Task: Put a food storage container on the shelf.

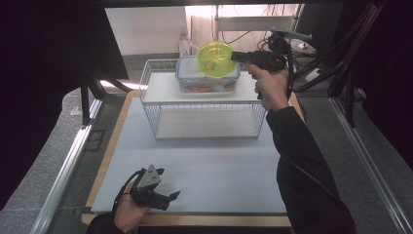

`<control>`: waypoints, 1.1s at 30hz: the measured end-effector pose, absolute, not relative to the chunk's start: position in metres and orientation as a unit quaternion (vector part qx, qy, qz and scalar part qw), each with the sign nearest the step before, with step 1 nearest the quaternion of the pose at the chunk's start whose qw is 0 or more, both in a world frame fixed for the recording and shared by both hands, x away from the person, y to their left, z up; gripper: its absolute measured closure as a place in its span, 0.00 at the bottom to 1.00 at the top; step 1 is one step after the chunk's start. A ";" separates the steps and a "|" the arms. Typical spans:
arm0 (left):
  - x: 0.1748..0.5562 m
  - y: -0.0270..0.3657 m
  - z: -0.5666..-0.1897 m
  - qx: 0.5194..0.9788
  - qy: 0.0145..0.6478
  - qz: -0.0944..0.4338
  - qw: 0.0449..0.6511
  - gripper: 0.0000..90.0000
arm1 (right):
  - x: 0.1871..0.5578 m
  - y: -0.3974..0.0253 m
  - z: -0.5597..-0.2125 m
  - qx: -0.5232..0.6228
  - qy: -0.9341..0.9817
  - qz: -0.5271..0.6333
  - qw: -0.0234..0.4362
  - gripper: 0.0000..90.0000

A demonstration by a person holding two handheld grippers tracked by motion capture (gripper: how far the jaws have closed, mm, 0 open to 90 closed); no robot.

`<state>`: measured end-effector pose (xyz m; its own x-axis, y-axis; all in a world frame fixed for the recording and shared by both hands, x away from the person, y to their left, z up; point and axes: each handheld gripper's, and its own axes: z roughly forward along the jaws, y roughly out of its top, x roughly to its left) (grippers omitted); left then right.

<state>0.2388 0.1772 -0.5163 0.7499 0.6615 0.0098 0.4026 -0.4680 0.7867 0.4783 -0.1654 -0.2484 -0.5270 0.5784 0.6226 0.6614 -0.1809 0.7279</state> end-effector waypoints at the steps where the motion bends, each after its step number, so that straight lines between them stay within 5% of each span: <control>1: 0.239 0.177 -0.516 0.842 0.316 0.159 0.407 0.07 | 0.481 -0.164 -0.247 -0.488 -0.637 -0.597 0.034 0.91; 19: 0.239 0.177 -0.517 0.844 0.314 0.150 0.409 0.07 | 0.513 -0.129 -0.250 -0.526 -0.624 -0.577 0.014 0.90; 33: 0.239 0.176 -0.519 0.847 0.310 0.146 0.406 0.07 | 0.526 -0.127 -0.257 -0.548 -0.607 -0.576 0.004 0.78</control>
